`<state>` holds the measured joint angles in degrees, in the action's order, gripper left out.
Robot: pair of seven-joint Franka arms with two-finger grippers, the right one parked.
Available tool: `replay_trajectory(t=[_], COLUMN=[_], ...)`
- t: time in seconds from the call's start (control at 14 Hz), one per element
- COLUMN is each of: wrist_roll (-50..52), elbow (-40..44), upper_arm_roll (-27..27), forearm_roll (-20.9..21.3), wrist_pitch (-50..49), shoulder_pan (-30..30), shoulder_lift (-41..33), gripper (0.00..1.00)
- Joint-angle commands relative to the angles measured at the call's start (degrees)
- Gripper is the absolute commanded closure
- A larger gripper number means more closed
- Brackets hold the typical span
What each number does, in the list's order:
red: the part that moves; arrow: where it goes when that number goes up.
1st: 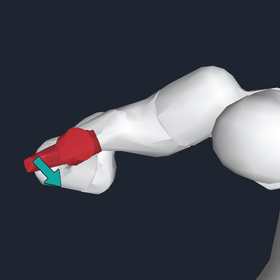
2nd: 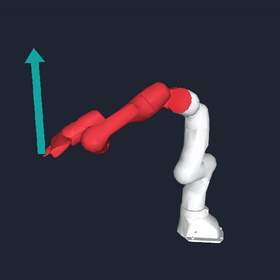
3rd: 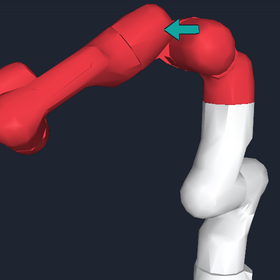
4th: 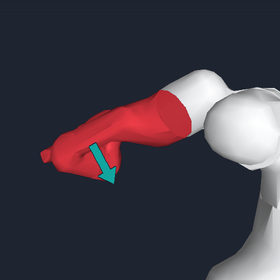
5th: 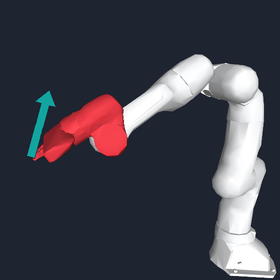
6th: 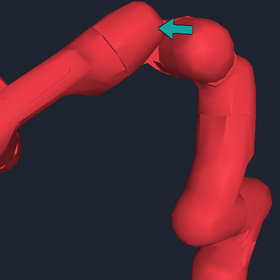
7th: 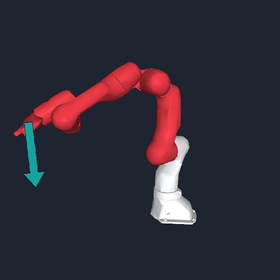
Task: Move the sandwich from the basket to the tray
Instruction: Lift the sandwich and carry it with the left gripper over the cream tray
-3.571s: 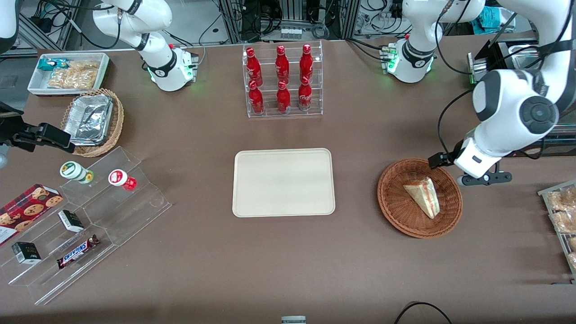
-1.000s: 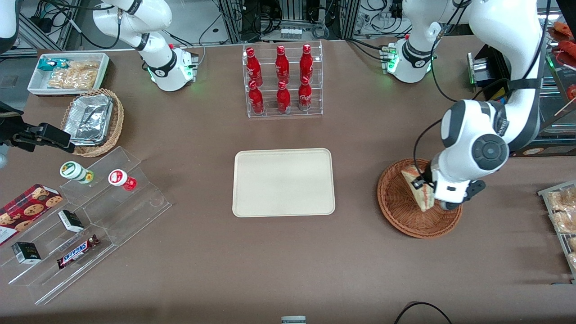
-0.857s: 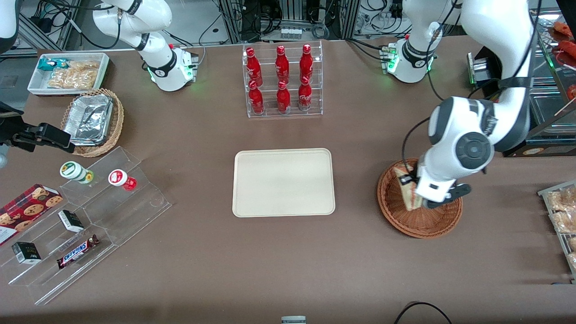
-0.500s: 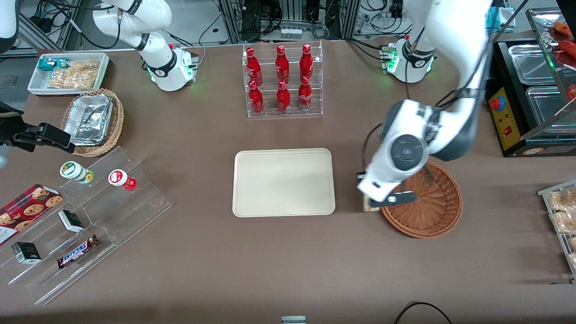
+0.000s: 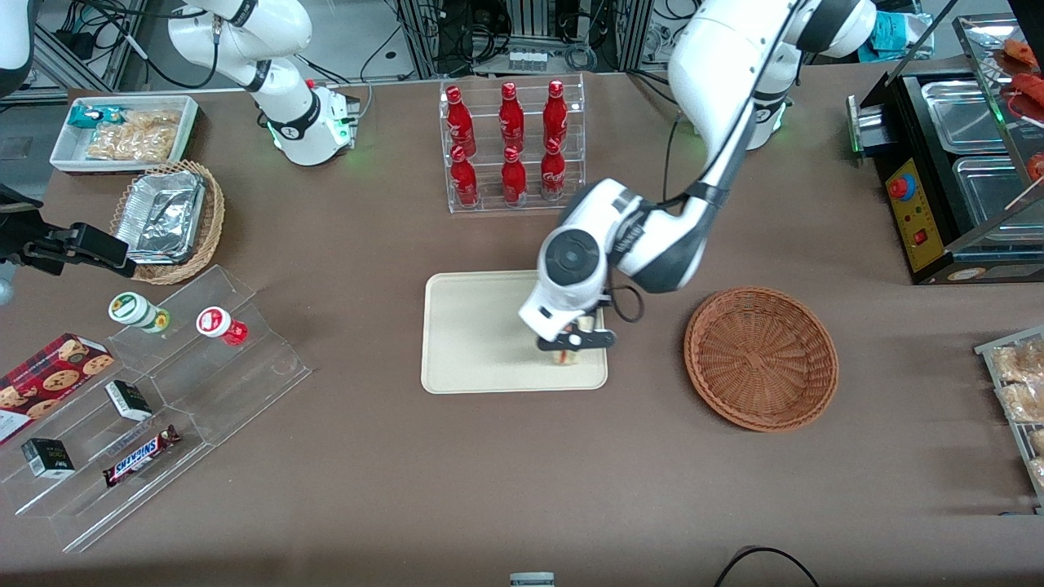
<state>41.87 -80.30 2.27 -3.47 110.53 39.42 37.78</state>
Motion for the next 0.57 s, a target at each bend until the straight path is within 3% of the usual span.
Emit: replay_trajectory(t=[0.0, 0.5], wrist_roll=[3.91, 12.69], elbow=[2.08, 2.17], upper_arm_roll=[0.63, 0.63], forearm_roll=[-0.57, 0.05], wrist_pitch=[1.53, 7.76], shoulder_pan=[2.23, 5.58], shoulder_lift=[2.38, 4.75], gripper=[0.88, 0.88])
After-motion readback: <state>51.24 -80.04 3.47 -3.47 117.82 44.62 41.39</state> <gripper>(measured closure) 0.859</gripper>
